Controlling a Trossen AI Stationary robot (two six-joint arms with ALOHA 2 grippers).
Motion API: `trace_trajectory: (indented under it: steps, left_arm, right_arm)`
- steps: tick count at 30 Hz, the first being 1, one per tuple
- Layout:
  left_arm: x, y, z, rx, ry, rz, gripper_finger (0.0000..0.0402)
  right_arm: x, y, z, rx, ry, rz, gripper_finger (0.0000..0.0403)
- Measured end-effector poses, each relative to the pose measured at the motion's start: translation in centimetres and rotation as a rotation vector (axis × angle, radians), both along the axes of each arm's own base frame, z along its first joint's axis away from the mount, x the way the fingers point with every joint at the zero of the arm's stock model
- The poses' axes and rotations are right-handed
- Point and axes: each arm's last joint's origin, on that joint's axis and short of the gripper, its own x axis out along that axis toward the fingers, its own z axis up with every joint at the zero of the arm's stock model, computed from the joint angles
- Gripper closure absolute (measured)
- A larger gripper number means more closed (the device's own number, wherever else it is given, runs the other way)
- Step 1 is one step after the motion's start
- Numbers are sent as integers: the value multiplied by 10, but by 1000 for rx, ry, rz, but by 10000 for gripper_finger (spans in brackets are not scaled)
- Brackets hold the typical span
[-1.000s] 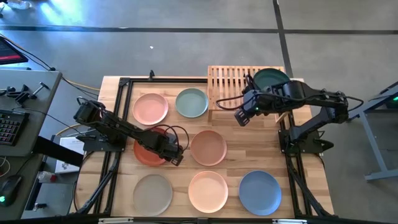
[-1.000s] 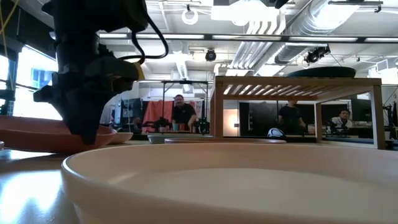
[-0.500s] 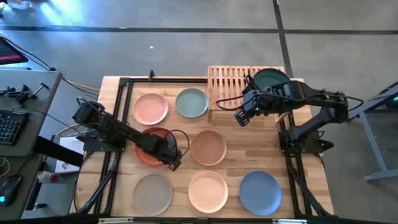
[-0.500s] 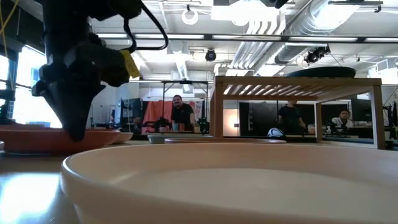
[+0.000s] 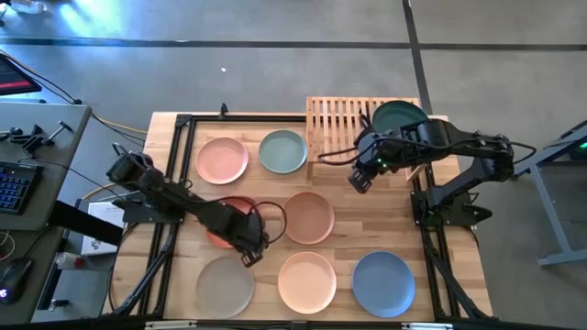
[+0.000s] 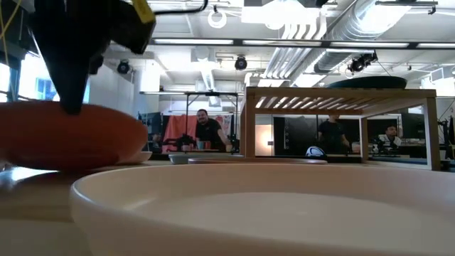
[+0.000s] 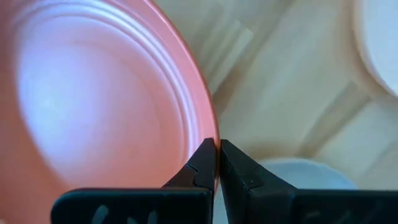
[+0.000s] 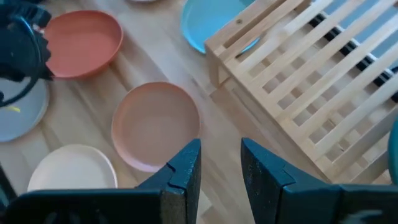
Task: Place and stack plates onto a shelf
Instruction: Stack the orange plate on the top of the dark blue plate on the shelf
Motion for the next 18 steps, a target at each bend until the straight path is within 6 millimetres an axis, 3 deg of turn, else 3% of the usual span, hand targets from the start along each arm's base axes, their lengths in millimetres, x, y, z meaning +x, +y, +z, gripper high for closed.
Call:
trace_trajectory:
  steps: [10, 18]
  left_arm:
    - [6, -11, 37, 19, -48, -157, 401]
    - [8, -12, 63, 79, -69, -343, 401]
  right_arm:
    - [6, 13, -3, 9, 28, 209, 311]
    - [27, 35, -13, 5, 28, 452, 311]
